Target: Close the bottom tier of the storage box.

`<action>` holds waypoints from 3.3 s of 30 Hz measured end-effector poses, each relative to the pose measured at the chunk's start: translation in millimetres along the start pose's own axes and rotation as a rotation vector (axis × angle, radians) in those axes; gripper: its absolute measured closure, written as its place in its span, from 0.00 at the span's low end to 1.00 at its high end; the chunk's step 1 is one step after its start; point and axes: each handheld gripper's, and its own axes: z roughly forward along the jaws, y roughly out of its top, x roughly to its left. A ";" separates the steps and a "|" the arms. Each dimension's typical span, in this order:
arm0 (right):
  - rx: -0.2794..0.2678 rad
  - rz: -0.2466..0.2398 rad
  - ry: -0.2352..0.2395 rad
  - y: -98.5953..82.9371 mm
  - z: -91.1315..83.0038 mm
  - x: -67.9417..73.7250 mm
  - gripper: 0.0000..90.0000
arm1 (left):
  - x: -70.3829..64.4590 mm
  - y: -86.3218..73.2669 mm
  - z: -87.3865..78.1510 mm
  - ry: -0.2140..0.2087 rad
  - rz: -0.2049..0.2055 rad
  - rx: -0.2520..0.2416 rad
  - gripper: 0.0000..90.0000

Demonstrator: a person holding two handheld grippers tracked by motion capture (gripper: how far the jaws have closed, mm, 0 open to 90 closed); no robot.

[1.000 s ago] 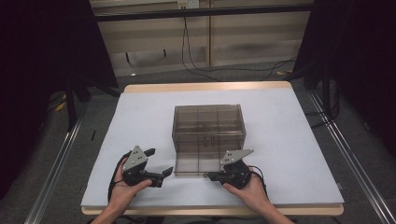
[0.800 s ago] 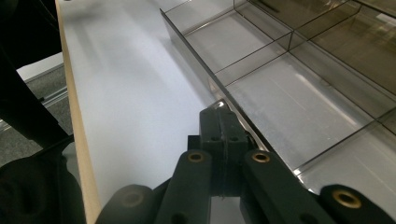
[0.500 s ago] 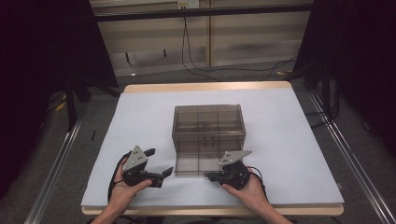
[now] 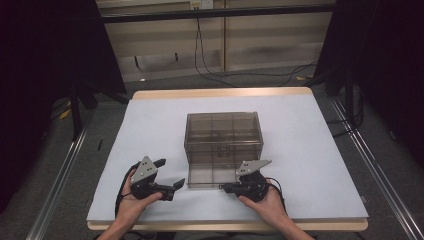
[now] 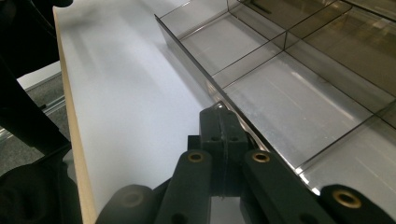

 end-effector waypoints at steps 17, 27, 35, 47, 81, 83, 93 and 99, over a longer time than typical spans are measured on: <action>-0.019 0.018 -0.015 2.3 -0.4 -3.9 1.00 | -0.1 -0.5 1.0 -0.004 0.009 0.012 0.05; -0.034 0.039 -0.024 4.4 -0.2 -5.9 1.00 | -0.3 -0.4 0.9 0.005 0.013 0.012 0.05; -0.041 0.036 -0.024 6.2 2.9 -5.5 1.00 | -1.6 -0.1 0.2 0.005 0.023 0.008 0.05; -0.055 0.045 -0.035 6.7 6.0 -7.2 1.00 | -3.9 -0.3 1.0 -0.002 0.040 0.017 0.05; -0.064 0.050 -0.072 7.6 2.6 -11.3 1.00 | -4.6 -0.8 1.1 0.013 0.045 0.031 0.05; -0.065 0.050 -0.075 7.6 2.6 -11.6 1.00 | -4.3 -0.8 1.4 0.011 0.047 0.032 0.05; -0.067 0.058 -0.082 8.7 3.4 -12.7 1.00 | -5.5 -1.0 2.1 0.001 0.046 0.048 0.05; -0.062 0.057 -0.088 9.2 3.3 -12.6 1.00 | -5.0 -1.5 3.0 -0.009 0.028 0.055 0.04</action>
